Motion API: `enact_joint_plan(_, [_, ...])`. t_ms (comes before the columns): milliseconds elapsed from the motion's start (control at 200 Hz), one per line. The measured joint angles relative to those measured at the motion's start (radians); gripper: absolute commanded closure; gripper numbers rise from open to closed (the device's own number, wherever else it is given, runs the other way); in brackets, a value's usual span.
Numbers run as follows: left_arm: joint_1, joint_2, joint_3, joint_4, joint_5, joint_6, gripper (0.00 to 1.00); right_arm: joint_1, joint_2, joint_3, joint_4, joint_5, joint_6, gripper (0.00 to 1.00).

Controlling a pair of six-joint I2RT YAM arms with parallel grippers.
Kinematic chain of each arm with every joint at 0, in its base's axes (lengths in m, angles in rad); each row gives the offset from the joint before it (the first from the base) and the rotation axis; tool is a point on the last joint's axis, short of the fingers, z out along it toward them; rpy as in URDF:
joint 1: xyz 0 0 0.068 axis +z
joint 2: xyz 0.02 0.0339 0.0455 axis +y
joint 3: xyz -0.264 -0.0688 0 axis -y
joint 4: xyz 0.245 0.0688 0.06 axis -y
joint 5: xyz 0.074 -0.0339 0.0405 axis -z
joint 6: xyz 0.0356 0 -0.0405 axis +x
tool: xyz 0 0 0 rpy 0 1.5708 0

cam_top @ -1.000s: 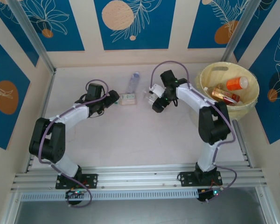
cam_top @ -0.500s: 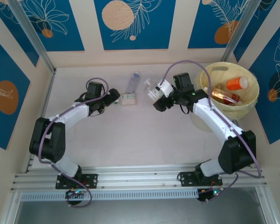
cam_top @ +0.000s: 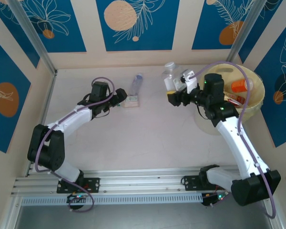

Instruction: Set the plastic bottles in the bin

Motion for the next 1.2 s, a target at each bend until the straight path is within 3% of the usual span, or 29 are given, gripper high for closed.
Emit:
enact_joint_plan(235, [-0.019,-0.013,0.006,0.047,0.002,0.061,0.0,-0.162,-0.023,0.129,-0.13,0.008,0.124,0.6])
enact_joint_plan(570, [-0.019,-0.015,-0.006,0.089,-0.005,0.082,0.0,-0.49,0.085,0.426,-0.416,-0.01,0.277,0.58])
enact_joint_plan(870, [-0.016,-0.048,-0.053,0.109,-0.034,0.106,0.0,-0.564,0.277,0.533,-0.56,0.053,0.4,0.57])
enact_joint_plan(1035, [-0.014,-0.069,-0.076,0.114,-0.061,0.106,0.0,-0.564,0.304,0.531,-0.618,0.18,0.438,0.49])
enact_joint_plan(1165, [-0.01,-0.076,-0.081,0.119,-0.071,0.106,0.0,-0.564,0.31,0.531,-0.648,0.177,0.445,0.31])
enact_joint_plan(1200, [-0.01,-0.076,-0.081,0.121,-0.071,0.106,0.0,-0.561,0.315,0.531,-0.653,0.168,0.444,0.19])
